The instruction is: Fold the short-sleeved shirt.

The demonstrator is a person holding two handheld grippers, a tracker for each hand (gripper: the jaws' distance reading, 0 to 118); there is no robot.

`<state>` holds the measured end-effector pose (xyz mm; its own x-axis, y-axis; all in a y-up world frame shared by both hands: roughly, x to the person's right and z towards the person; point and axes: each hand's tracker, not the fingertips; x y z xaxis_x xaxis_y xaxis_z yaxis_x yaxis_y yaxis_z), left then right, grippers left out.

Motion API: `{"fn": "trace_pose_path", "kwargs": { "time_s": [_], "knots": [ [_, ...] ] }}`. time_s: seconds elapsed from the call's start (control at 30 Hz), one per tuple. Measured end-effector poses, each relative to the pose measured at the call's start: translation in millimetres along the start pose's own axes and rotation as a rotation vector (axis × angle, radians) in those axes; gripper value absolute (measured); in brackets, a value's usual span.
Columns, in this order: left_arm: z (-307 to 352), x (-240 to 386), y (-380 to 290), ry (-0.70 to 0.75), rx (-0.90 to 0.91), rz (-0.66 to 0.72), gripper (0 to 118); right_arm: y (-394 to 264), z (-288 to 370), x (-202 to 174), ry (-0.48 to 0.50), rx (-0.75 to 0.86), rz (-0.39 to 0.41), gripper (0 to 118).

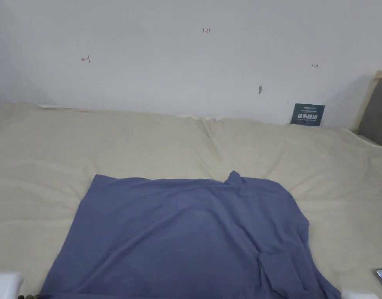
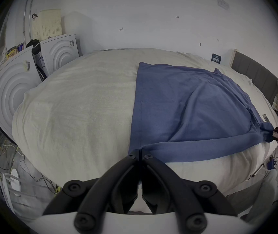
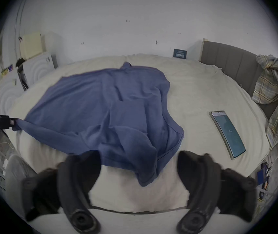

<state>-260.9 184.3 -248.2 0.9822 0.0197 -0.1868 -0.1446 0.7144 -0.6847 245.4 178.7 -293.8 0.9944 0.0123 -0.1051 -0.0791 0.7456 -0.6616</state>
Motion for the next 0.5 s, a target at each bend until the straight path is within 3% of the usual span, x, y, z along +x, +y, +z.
{"fn": "trace_pose_path", "kwargs": {
  "time_s": [0.03, 0.1, 0.33, 0.5],
  "knots": [
    [0, 0, 0, 0.0, 0.0, -0.003, 2, 0, -2, 1, -0.002, 0.0, -0.011, 70],
    [-2, 0, 0, 0.0, -0.004, -0.006, 2, -1, -6, 2, 0.002, -0.007, -0.043, 6],
    [-5, -2, 1, 0.001, -0.017, 0.003, 2, -1, -2, 5, 0.022, -0.023, -0.033, 4],
    [0, -1, 15, 0.012, 0.003, -0.016, 2, 18, 12, 13, 0.038, 0.027, -0.078, 4]
  ]
}}
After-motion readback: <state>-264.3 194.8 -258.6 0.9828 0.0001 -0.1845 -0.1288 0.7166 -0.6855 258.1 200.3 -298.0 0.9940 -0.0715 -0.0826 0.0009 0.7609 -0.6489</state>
